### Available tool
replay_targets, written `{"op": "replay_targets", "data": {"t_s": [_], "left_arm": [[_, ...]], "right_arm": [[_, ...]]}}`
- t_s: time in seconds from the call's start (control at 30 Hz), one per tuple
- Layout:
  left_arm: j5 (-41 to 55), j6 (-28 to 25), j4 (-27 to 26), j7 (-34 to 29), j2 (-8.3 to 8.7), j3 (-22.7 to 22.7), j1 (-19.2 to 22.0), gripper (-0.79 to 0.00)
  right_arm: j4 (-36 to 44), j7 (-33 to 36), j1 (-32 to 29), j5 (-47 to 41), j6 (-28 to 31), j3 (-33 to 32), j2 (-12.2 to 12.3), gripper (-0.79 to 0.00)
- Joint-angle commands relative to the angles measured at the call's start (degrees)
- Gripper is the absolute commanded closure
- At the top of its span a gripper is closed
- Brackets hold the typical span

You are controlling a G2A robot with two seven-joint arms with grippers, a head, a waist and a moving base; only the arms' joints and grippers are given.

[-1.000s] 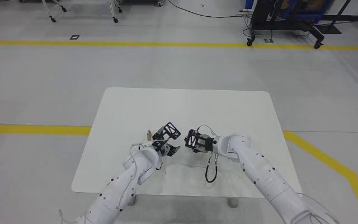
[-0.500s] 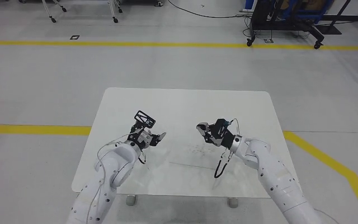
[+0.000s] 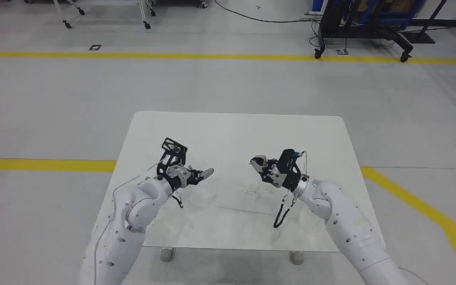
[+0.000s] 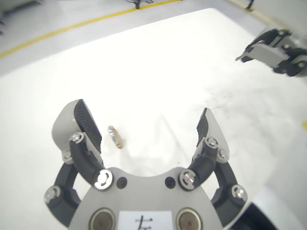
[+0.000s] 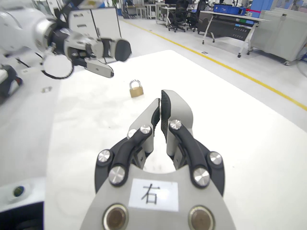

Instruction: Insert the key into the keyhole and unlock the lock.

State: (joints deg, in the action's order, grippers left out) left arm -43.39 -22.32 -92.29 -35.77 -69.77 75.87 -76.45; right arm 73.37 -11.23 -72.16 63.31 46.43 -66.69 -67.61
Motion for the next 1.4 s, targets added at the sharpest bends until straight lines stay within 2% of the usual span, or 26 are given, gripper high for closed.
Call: {"op": "replay_targets", "data": {"t_s": [0.0, 0.2, 0.3, 0.57, 0.7, 0.77, 0.97, 1.0, 1.07, 1.1, 1.17, 1.37], "left_arm": [[28.84, -1.10, 4.69, -8.52, -0.03, 0.61, 3.23, -0.785], [57.59, -1.65, 16.93, -26.24, -0.53, -1.46, 11.11, -0.785], [60.83, -4.24, 20.21, -31.81, -0.57, -2.42, 14.02, -0.785], [60.83, -4.24, 20.21, -31.81, -0.57, -2.42, 14.02, -0.785], [57.61, -5.29, 18.07, -29.77, -0.55, -3.77, 13.05, -0.785], [57.80, -5.59, 17.85, -29.99, -0.52, -4.31, 13.06, -0.785], [59.82, -6.86, 18.66, -33.13, -0.40, -5.94, 13.94, -0.785], [60.37, -6.97, 19.07, -33.75, -0.37, -6.16, 14.29, -0.727], [60.78, -7.18, 19.51, -34.23, -0.33, -6.46, 14.67, -0.474], [61.14, -7.16, 19.97, -34.30, -0.32, -6.67, 14.96, -0.400], [60.91, -7.17, 20.35, -34.17, -0.29, -7.00, 15.36, -0.339], [58.40, -6.90, 20.49, -31.65, -0.24, -8.29, 15.89, -0.271]], "right_arm": [[-2.34, 1.07, 0.82, -7.91, 3.36, 0.92, -0.40, 0.000], [-9.42, 4.44, 4.45, -23.91, 9.17, 4.37, -1.80, 0.000], [-11.61, 6.78, 6.34, -27.86, 9.83, 5.94, -2.37, 0.000], [-11.61, 6.78, 6.34, -27.86, 9.83, 5.94, -2.37, 0.000], [-10.94, 6.95, 5.89, -28.52, 9.92, 6.32, -2.47, 0.000], [-10.43, 7.71, 5.16, -33.57, 11.57, 7.90, -2.85, 0.000], [-12.64, 20.42, 8.37, -58.35, 11.57, 14.84, -3.90, 0.000], [-13.35, 24.34, 9.37, -64.30, 11.57, 16.13, -4.07, 0.000], [-14.64, 29.18, 10.70, -70.40, 11.57, 17.33, -4.23, 0.000], [-15.38, 32.81, 11.57, -74.52, 11.57, 18.18, -4.39, 0.000], [-16.31, 37.14, 12.51, -78.86, 11.57, 18.99, -4.55, 0.000], [-19.99, 47.90, 14.65, -89.13, 11.57, 20.04, -5.12, 0.000]]}}
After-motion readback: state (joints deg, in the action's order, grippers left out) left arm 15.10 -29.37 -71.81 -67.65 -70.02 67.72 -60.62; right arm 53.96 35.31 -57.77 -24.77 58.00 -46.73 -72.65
